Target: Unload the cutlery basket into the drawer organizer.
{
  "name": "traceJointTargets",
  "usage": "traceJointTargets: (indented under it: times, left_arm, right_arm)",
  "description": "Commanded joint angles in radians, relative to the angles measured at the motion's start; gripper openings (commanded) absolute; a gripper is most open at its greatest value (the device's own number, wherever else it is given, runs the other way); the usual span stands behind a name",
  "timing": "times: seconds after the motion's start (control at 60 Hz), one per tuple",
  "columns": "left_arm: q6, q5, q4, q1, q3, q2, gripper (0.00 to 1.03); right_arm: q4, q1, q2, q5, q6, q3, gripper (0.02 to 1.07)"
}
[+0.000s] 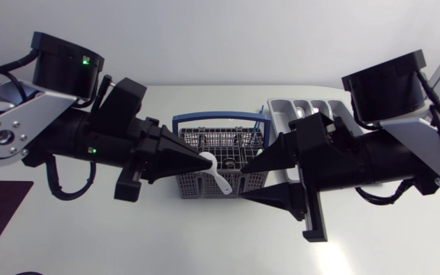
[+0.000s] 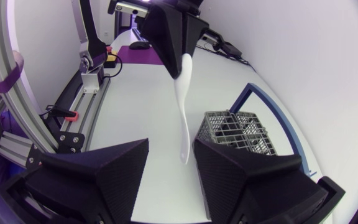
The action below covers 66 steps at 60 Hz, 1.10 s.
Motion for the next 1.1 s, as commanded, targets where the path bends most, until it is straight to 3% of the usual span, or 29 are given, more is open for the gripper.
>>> traceJointTargets:
  times: [0.0, 0.167, 0.3, 0.5, 0.733, 1.083]
  left_arm:
    - [0.048, 0.041, -0.035, -0.005, 0.076, 0.049, 0.04]
    - [0.065, 0.124, -0.132, -0.005, 0.152, 0.104, 0.03]
    - [0.103, 0.132, -0.199, -0.011, 0.184, 0.129, 0.04]
    - [0.106, 0.132, -0.216, -0.018, 0.206, 0.154, 0.04]
    - [0.106, 0.132, -0.216, -0.026, 0.211, 0.164, 0.04]
    - [0.103, 0.133, -0.227, -0.029, 0.223, 0.174, 0.03]
  right_arm:
    - [-0.003, 0.004, 0.034, -0.029, -0.039, 0.026, 0.58]
    - [0.01, 0.003, 0.06, -0.063, -0.054, 0.034, 0.57]
    - [0.049, -0.004, 0.063, -0.073, -0.056, 0.029, 0.52]
    - [0.056, -0.002, 0.085, -0.084, -0.068, 0.038, 0.46]
    - [0.056, -0.007, 0.122, -0.089, -0.079, 0.05, 0.21]
    - [0.057, -0.011, 0.137, -0.092, -0.102, 0.037, 0.08]
